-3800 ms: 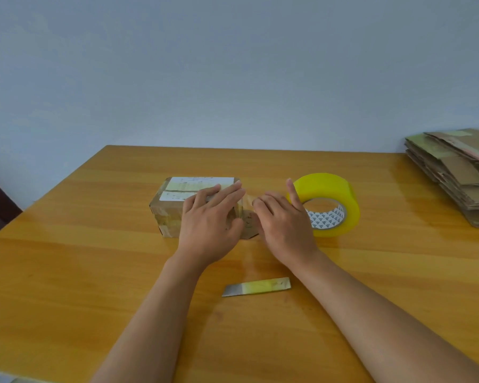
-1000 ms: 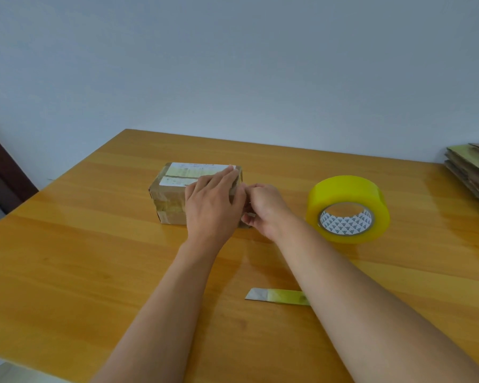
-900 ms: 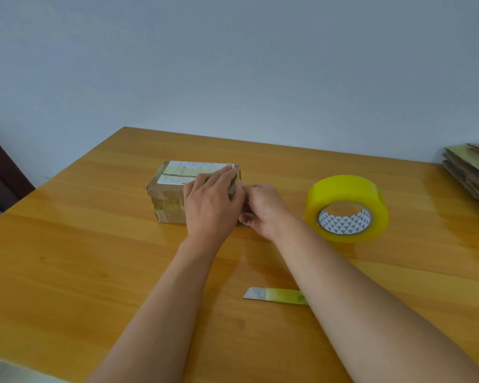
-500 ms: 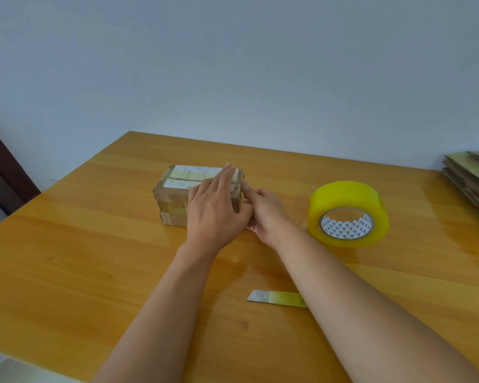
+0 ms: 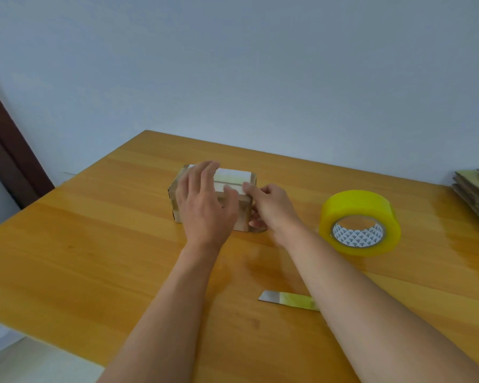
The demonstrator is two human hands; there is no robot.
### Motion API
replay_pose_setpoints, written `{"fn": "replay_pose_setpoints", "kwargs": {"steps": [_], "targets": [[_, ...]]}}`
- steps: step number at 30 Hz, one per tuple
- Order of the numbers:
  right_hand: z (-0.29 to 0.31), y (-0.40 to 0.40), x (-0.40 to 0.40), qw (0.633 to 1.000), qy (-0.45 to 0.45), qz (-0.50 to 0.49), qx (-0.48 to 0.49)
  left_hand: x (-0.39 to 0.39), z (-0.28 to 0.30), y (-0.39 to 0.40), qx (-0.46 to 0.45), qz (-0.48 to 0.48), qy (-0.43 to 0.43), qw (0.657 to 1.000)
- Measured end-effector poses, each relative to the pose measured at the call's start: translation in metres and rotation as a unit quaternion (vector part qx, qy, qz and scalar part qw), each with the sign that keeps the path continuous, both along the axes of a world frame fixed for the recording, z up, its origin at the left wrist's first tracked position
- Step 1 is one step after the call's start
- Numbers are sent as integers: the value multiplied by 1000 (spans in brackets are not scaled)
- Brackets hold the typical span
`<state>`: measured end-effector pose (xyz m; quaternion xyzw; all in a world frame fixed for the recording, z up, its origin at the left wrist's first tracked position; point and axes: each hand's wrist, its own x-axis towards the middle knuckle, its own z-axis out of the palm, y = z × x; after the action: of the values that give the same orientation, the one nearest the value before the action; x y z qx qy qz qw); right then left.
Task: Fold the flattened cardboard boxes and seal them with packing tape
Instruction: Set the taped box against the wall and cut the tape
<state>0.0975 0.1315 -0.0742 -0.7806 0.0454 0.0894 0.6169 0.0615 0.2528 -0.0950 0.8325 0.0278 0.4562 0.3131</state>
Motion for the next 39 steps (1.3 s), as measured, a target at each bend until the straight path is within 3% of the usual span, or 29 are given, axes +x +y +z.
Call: {"fn": "replay_pose_setpoints", "kwargs": {"steps": [2, 4, 5, 10, 14, 19, 26, 39], "targets": [[2, -1, -1, 999, -25, 1, -35, 1, 3, 11, -77, 84, 68, 991], [5, -1, -4, 996, -56, 0, -72, 1, 2, 22, -170, 91, 180, 965], [5, -2, -7, 992, -80, 0, -98, 1, 1, 25, -193, 81, 194, 958], [1, -11, -16, 944, -248, -29, -217, -4, 3, 20, -248, 36, 138, 958], [-9, -28, -18, 917, -341, -94, -187, -2, -3, 4, -302, -32, 137, 943], [-33, -38, -23, 919, -346, -99, -161, -5, -8, -8, -273, -46, 180, 944], [-60, -40, -23, 910, -330, -152, -203, -4, -16, -22, -209, -14, 246, 946], [-60, -44, -22, 906, -355, -158, -169, -12, -13, -31, -107, -13, 208, 972]]}}
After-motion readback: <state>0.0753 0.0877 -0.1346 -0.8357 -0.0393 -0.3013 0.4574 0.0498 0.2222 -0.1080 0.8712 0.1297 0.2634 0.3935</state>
